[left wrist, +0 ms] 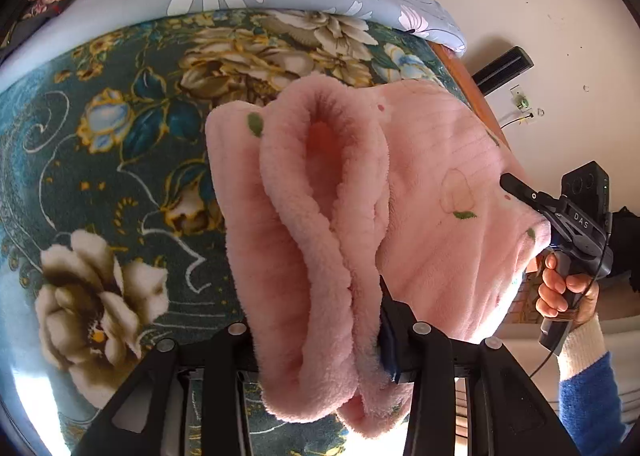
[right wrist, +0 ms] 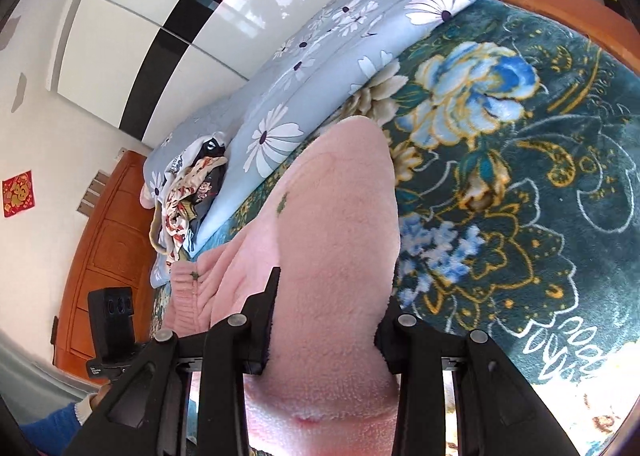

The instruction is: Fold clothes

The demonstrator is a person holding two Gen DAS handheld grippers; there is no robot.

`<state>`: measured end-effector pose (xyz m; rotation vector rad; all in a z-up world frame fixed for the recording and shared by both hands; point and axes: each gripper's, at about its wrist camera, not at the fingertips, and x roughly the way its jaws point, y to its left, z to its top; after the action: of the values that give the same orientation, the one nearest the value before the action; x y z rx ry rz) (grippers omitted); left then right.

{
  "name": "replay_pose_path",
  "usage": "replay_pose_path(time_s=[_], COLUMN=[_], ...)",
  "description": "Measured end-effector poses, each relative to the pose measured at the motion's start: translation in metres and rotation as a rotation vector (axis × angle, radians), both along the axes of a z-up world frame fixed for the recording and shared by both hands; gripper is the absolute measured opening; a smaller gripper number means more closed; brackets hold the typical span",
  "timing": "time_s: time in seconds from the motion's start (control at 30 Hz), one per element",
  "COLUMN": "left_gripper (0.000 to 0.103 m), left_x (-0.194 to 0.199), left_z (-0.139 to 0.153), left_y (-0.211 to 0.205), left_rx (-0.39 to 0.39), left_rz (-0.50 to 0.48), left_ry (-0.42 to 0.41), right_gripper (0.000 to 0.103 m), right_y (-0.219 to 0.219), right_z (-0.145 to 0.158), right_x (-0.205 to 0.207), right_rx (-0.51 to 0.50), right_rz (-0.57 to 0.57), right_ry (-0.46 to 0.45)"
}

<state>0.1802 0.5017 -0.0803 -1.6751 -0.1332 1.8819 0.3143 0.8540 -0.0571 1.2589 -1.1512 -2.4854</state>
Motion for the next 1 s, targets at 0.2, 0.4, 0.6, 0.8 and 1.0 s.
replay_pose_path(time_s=[0.2, 0.4, 0.6, 0.8, 1.0], left_gripper=[0.048, 0.049, 0.049, 0.049, 0.059], left_x=[0.020, 0.034, 0.042, 0.055, 0.073], left_z=[0.000, 0.013, 0.002, 0.010, 0.019], left_y=[-0.027, -0.027, -0.030, -0.052, -0.069], left_rx=[-0.008, -0.159, -0.227, -0.199, -0.177], left_rz=[0.024, -0.009, 0.000, 0.029, 0.073], left_ry=[0.009, 0.151, 0.177, 0.217, 0.276], right_gripper=[0.037, 0.046, 0.046, 0.046, 0.047], right_y=[0.008, 0.020, -0.008, -0.051, -0.086], right_z=[-0.039, -0.030, 0.018, 0.007, 0.019], right_x=[0.012, 0.024, 0.041, 0.045, 0.066], right_rx=[-0.023, 0.047, 0.359, 0.513, 0.534], right_rz=[-0.043, -0.086, -0.107, -0.058, -0.166], right_ry=[-0.061, -0.117, -0.133, -0.163, -0.108])
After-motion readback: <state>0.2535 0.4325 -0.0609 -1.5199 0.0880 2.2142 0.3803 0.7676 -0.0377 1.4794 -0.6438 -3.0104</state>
